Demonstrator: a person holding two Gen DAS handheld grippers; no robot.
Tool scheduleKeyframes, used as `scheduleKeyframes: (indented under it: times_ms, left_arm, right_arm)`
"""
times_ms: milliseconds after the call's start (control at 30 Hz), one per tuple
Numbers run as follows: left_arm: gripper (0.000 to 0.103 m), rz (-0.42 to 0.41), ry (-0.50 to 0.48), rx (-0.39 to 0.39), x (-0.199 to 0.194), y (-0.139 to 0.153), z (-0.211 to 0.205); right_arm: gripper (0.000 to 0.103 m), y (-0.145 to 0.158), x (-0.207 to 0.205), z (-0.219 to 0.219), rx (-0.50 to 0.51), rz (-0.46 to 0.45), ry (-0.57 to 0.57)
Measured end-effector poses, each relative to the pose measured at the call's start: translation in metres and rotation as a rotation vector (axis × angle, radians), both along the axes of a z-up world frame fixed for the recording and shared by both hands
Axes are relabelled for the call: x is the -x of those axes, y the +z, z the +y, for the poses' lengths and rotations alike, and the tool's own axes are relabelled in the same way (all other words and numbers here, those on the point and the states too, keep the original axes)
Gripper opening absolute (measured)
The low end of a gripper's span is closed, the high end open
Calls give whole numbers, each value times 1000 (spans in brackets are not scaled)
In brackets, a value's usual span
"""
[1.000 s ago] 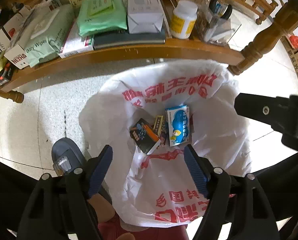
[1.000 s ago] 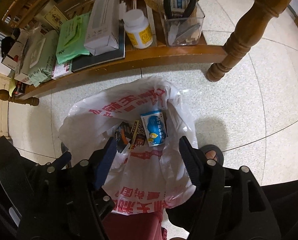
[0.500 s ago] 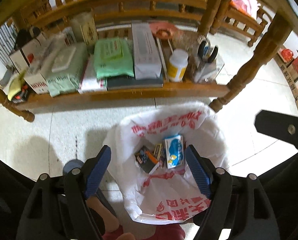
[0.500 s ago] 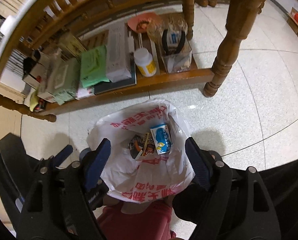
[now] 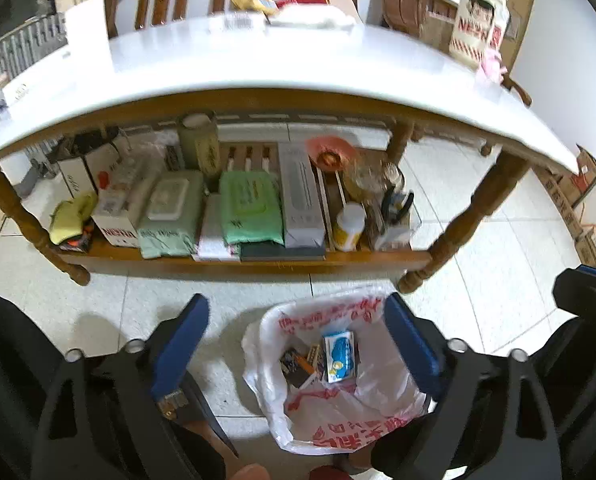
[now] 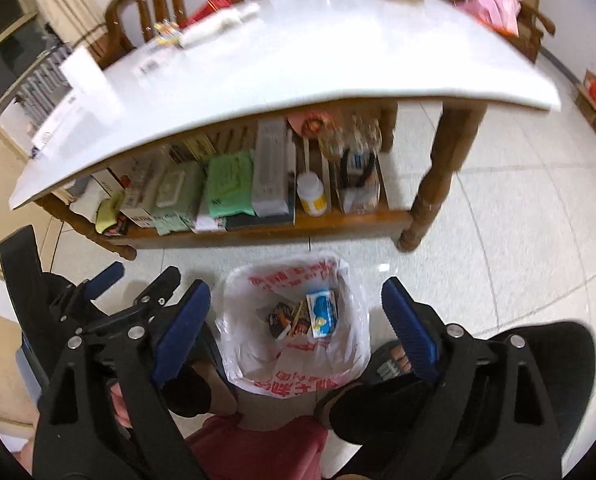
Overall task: Collect trash
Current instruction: 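Raise both tools from the bag back over the table items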
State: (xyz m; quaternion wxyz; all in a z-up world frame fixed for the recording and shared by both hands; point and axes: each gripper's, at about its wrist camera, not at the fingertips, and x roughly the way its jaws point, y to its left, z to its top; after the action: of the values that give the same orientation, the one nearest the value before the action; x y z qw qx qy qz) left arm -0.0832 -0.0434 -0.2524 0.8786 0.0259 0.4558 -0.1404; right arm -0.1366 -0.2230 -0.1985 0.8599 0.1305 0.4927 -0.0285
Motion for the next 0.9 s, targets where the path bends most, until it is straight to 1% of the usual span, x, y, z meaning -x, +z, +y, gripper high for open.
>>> scheduleKeyframes:
  times_ms: [200, 267, 533, 667, 767, 833, 900]
  left_arm:
    - [92, -26, 46, 34, -8, 34, 22]
    - [94, -45, 62, 38, -11, 48, 29]
    - [95, -148, 97, 33, -29, 104, 42]
    - [95, -186, 118, 25, -46, 130, 46]
    - [95, -205, 132, 23, -60, 146, 46]
    - [95, -212, 139, 20, -70, 153, 45]
    - [95, -223, 147, 17, -82, 160, 43]
  right_arm:
    - [89, 39, -6, 7, 51, -61, 61]
    - [90, 50, -9, 5, 68, -77, 73]
    - [92, 95, -28, -7, 162, -141, 121]
    - [92, 123, -47, -8, 203, -174, 182]
    - [92, 145, -64, -8, 216, -207, 230]
    - [93, 158, -78, -8, 218, -217, 267]
    - [93, 169, -92, -7, 241, -226, 307]
